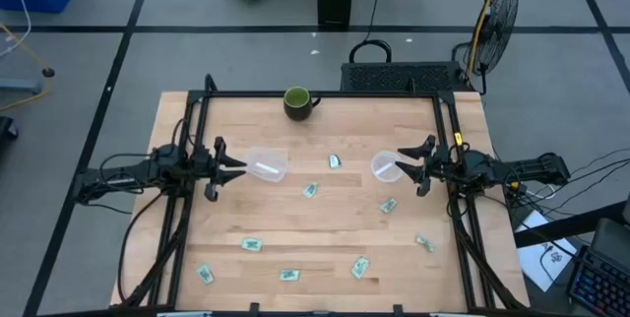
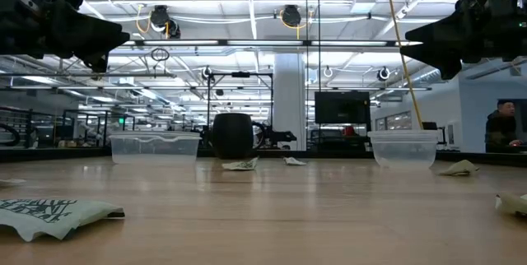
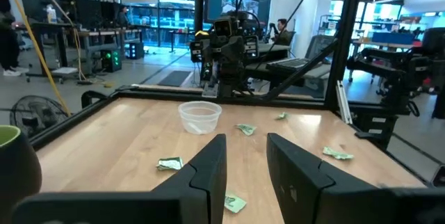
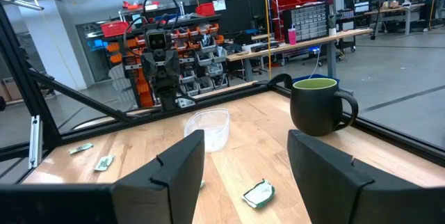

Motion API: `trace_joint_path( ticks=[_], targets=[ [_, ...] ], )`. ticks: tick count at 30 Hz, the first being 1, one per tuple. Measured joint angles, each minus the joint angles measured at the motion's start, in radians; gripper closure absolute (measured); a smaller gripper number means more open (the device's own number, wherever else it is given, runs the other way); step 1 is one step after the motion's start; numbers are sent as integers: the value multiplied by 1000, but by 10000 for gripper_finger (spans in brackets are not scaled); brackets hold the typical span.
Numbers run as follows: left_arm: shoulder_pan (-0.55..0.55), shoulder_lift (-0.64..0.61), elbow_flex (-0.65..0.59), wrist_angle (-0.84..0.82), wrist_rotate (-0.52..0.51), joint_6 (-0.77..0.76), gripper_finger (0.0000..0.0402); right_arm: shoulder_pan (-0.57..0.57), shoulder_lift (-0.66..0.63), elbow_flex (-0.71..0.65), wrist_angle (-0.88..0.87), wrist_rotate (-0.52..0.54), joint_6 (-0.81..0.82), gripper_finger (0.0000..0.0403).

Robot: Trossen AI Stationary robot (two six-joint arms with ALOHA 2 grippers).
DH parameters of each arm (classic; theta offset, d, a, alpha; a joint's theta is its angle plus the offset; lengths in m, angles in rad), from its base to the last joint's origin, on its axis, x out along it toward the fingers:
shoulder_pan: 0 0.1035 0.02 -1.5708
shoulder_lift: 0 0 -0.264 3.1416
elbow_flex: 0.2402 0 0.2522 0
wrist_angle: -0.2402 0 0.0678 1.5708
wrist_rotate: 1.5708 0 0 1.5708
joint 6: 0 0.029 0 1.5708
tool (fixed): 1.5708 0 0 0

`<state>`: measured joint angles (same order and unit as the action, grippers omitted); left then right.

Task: Pick and place Stevia / Truvia into bins
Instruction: Put the white stevia packet into the right transparent container

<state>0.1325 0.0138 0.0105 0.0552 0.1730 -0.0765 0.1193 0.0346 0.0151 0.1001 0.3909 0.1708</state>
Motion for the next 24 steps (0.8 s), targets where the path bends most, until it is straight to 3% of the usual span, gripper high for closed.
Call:
trace_joint_path(
  ticks=[24],
  targets=[
    [0, 0, 0, 1, 0, -47, 293, 0, 0, 0, 0, 0, 0, 204]
  ],
)
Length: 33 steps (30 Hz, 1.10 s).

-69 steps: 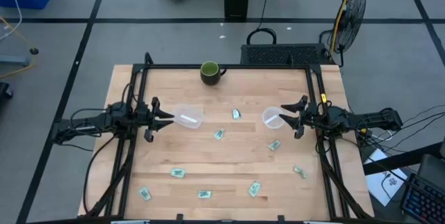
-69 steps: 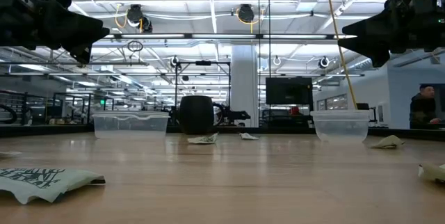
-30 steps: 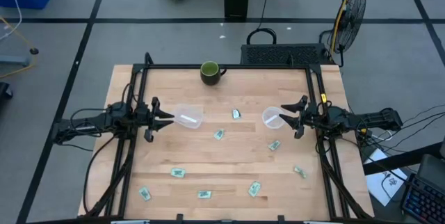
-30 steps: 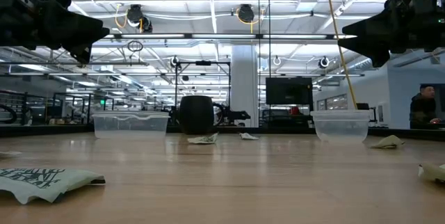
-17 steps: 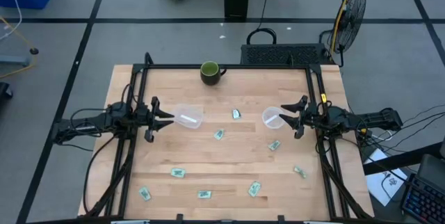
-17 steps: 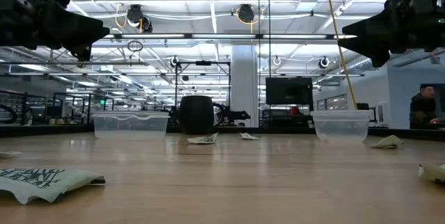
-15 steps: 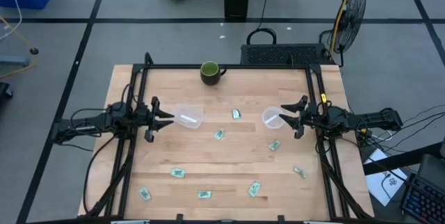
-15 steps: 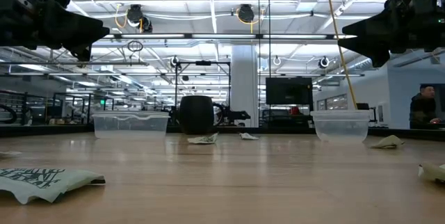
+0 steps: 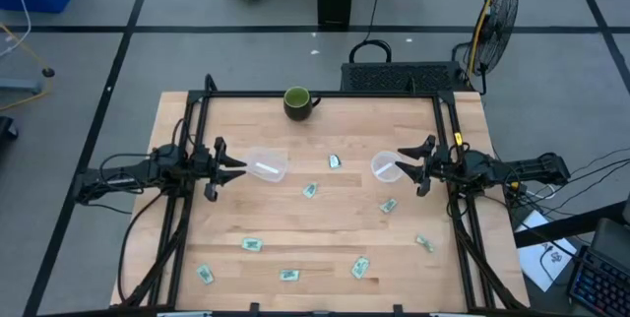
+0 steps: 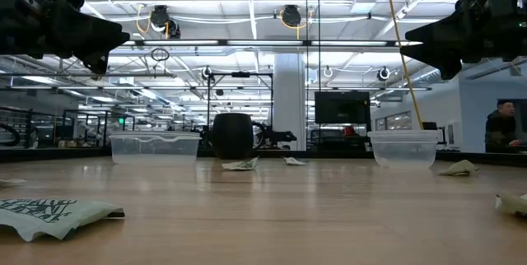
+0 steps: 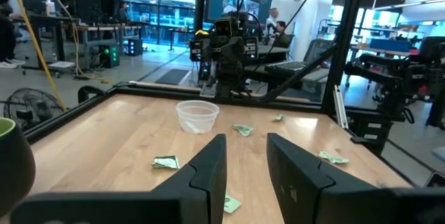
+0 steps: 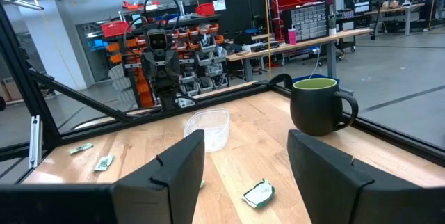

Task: Pick and place Stevia / Truvia into bins
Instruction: Put the white stevia packet into the right transparent container

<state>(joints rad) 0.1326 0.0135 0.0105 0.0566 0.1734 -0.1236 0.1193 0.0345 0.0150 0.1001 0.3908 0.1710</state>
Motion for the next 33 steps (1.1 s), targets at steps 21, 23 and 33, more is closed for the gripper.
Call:
trace_joint_path(
  ticks=[21, 23, 33],
  targets=[
    [0, 0, 1, -3, -432, -171, 293, 0, 0, 0, 0, 0, 0, 204],
    [0, 5, 2, -7, -413, -170, 293, 0, 0, 0, 0, 0, 0, 204],
    [0, 6, 2, -13, -402, -171, 293, 0, 0, 0, 0, 0, 0, 204]
  ],
)
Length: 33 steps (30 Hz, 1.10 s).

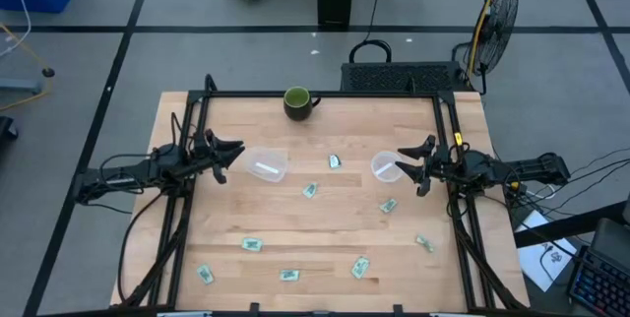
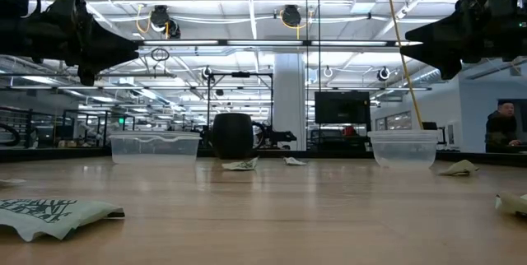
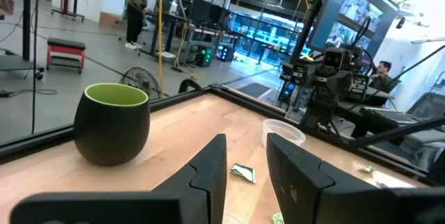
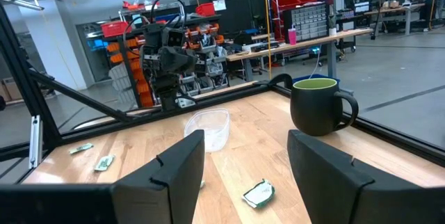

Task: Pick and place Stevia / Truvia into bins
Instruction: Put the white stevia packet into the right transparent container

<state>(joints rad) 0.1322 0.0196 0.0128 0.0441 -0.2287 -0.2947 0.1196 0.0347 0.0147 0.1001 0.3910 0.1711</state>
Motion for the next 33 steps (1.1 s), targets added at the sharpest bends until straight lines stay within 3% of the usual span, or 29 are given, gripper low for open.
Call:
trace_joint_path(
  ticks=[10, 18, 30, 33],
  targets=[
    [0, 0, 0, -3, 2, -28, 293, 0, 0, 0, 0, 0, 0, 204],
    [0, 0, 0, -19, 104, -48, 293, 0, 0, 0, 0, 0, 0, 204],
    [0, 0, -1, -19, 107, -72, 293, 0, 0, 0, 0, 0, 0, 204],
    [0, 0, -2, -34, 201, -121, 293, 0, 0, 0, 0, 0, 0, 204]
  ],
)
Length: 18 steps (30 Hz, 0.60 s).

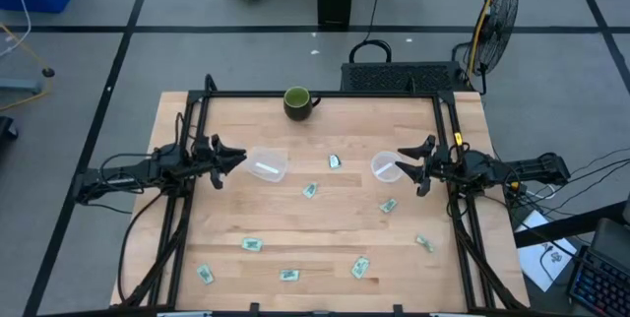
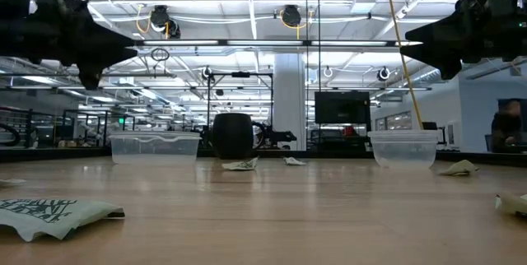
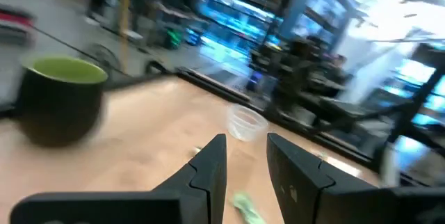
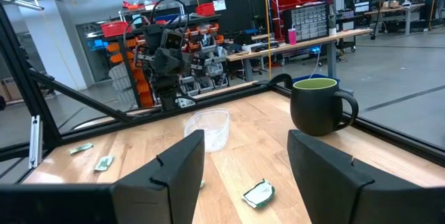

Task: Pick and place Stevia / Truvia into bins
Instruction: Put the white stevia packet into the right transparent container

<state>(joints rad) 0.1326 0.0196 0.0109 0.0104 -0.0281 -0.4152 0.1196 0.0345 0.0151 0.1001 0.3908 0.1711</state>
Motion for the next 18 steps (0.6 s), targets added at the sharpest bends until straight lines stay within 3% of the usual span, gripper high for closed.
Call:
trace_joint_path(
  ticks=[3, 5, 12, 18],
  targets=[
    [-16, 31, -1, 12, 151, -3, 293, 0, 0, 0, 1, 0, 0, 204],
    [-37, 56, -1, 21, 188, 39, 293, 0, 0, 0, 2, 0, 0, 204],
    [-83, 179, 16, 24, 80, 77, 293, 0, 0, 0, 28, 7, -2, 204],
    [-103, 291, 134, 28, 70, 161, 293, 0, 1, 0, 83, 146, -91, 204]
  ],
)
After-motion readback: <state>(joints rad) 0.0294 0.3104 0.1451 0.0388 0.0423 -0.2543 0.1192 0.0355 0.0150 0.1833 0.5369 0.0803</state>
